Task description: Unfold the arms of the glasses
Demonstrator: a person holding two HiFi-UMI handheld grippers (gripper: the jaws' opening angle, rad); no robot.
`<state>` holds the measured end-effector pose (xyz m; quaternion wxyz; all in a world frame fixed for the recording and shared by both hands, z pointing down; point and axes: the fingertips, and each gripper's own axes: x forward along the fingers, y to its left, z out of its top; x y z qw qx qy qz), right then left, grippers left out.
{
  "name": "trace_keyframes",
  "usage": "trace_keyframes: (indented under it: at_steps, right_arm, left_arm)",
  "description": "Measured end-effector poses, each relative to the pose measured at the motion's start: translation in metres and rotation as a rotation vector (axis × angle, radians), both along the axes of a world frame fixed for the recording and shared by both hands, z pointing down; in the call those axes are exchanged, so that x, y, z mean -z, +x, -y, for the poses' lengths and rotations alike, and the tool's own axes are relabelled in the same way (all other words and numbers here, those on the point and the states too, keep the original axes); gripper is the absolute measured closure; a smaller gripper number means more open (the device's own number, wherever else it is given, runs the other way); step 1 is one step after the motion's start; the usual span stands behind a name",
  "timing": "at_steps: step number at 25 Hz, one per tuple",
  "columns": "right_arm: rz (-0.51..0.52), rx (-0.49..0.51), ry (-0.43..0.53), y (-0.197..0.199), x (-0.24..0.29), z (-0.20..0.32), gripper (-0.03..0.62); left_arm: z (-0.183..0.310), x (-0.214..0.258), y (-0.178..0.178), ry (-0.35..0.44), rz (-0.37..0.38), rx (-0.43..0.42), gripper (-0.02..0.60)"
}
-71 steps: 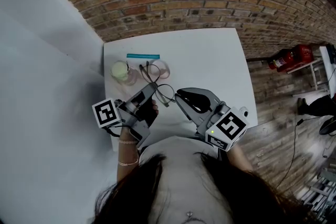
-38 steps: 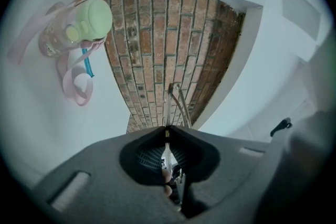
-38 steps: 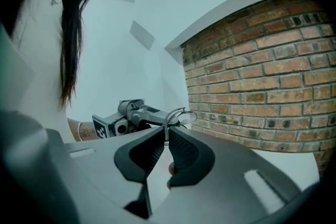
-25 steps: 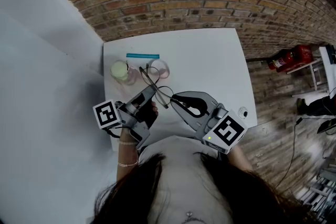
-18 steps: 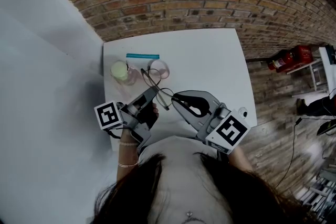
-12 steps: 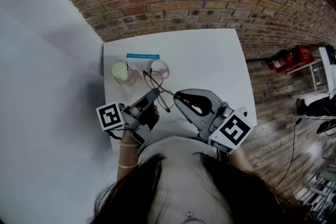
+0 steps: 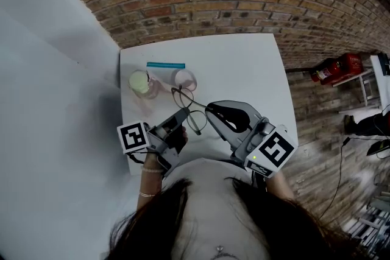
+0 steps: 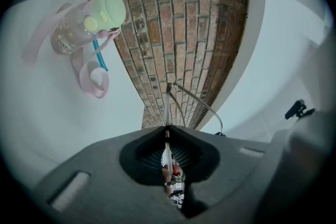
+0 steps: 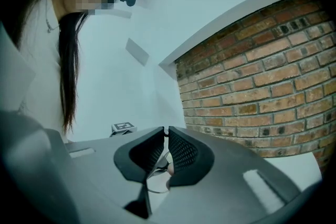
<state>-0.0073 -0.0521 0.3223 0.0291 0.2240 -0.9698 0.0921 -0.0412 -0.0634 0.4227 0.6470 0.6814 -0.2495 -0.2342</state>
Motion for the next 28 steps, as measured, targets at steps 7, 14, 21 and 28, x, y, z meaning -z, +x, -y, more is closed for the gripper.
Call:
trace_keyframes:
  at_steps: [7,14,21,28]
  right_arm:
    - [0.000,-0.011,0.013,0.004,0.004,0.003,0.563]
    - [0.003,-0.019,0.014,0.006,0.008,0.007,0.563]
    - [0.007,-0.037,0.023,0.010,0.011,0.011,0.563]
    - [0.011,-0.052,0.025,0.012,0.012,0.015,0.563]
  left_arm:
    - [-0.004,-0.003,0.006,-0.004,0.005,-0.025,0.560]
    - [-0.009,-0.006,0.012,-0.015,0.015,-0.049,0.560]
    - [-0.014,-0.009,0.018,-0.013,0.023,-0.087,0.560]
    - [-0.016,-0.012,0.021,-0.019,0.023,-0.103,0.560]
